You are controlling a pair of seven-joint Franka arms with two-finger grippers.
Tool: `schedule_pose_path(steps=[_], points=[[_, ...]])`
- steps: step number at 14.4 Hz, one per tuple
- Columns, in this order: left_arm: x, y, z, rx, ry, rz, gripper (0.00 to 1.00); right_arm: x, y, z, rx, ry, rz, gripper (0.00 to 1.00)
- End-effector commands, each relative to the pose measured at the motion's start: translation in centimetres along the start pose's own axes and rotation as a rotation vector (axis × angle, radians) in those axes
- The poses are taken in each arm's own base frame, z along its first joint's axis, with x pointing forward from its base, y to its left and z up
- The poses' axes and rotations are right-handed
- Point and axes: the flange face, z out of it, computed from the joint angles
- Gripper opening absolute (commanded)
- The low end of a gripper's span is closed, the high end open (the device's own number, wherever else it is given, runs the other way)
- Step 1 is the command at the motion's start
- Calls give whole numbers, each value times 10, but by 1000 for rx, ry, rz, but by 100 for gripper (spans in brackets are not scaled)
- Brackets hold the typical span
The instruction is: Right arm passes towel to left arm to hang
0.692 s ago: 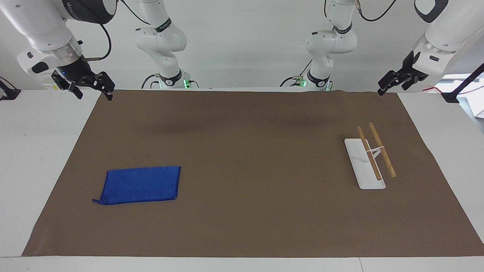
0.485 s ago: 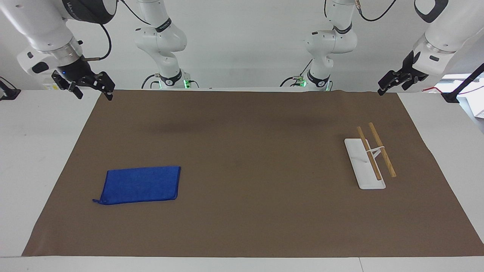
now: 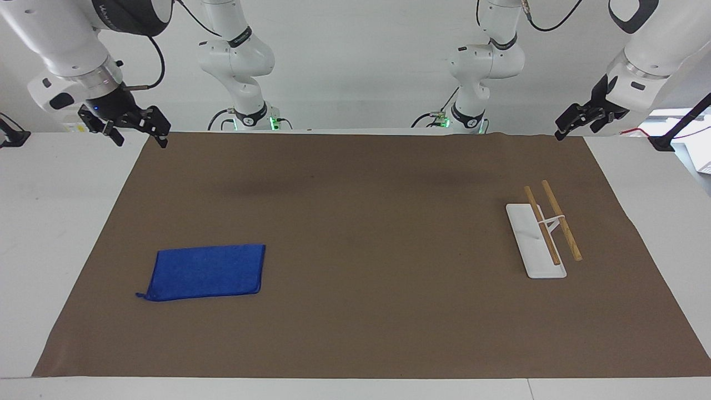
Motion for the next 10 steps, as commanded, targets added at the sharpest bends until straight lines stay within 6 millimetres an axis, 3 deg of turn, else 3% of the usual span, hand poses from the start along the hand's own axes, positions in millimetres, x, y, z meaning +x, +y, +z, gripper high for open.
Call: schedule_pose_path(steps=[1,5,8,10], points=[[-2,-4,-1,12,15,-4,100,7,-13,33,12,29,-38,100],[-2,-4,-1,12,16,-4,100,39,-24,131,5,114,-55,100],[-2,-4,-1,12,16,-4,100,74,-31,204,28,118,-32,100],[-2,-4,-1,12,16,-4,100,87,-35,235,61,113,11,100]])
